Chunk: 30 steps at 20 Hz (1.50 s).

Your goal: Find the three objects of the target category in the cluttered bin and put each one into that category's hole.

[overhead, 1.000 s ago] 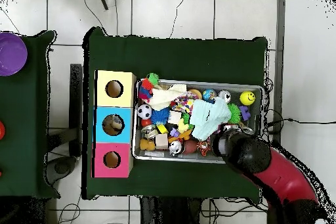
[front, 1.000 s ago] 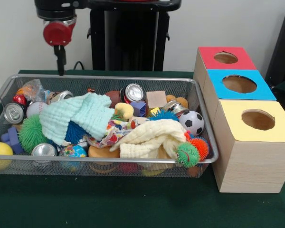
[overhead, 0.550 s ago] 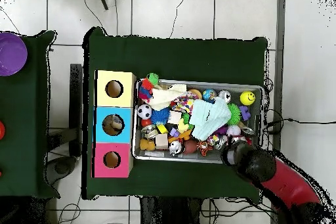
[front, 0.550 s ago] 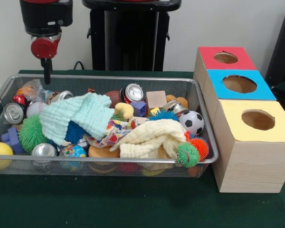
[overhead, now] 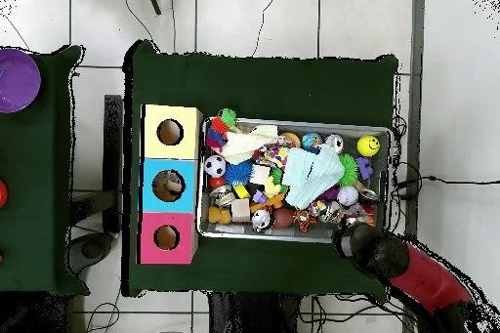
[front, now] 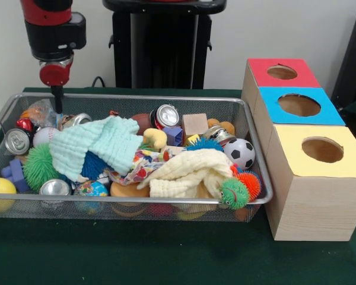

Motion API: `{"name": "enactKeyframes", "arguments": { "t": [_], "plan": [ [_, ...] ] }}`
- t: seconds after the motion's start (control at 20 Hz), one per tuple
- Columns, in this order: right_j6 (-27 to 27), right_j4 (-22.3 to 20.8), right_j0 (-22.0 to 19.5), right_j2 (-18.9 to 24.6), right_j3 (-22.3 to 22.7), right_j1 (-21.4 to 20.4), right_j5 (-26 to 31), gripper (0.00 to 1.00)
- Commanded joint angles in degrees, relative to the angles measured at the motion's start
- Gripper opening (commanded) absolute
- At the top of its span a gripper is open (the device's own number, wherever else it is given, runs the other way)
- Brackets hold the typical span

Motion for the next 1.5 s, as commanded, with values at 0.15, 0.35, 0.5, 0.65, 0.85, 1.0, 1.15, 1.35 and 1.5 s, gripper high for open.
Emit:
{"name": "enactKeyframes", "arguments": {
  "t": [0.15,0.35,0.5,0.65,0.85,1.0,1.15,1.35,1.5],
  "plan": [
    [-9.3,-5.9,-4.1,3.8,-8.4,1.4,3.8,1.00],
    [-8.5,-7.0,-4.6,4.1,-8.2,1.2,3.7,1.00],
    [-6.6,-7.7,-3.8,3.5,-7.5,1.0,1.9,1.00],
    [-5.5,-7.9,-3.2,3.2,-7.2,1.1,1.6,1.00],
    [-4.0,-7.7,-2.8,3.3,-6.5,1.7,0.3,1.00],
    [-3.6,-7.3,-2.8,3.7,-5.9,1.3,0.1,1.00],
    [-3.9,-6.6,-4.7,6.8,-4.5,0.3,-1.7,1.00],
    [-5.1,-5.0,-5.9,10.1,-3.9,-2.6,0.7,1.00],
    [-5.6,-4.2,-7.0,12.2,-3.4,-4.1,1.8,1.00]
  ]
}}
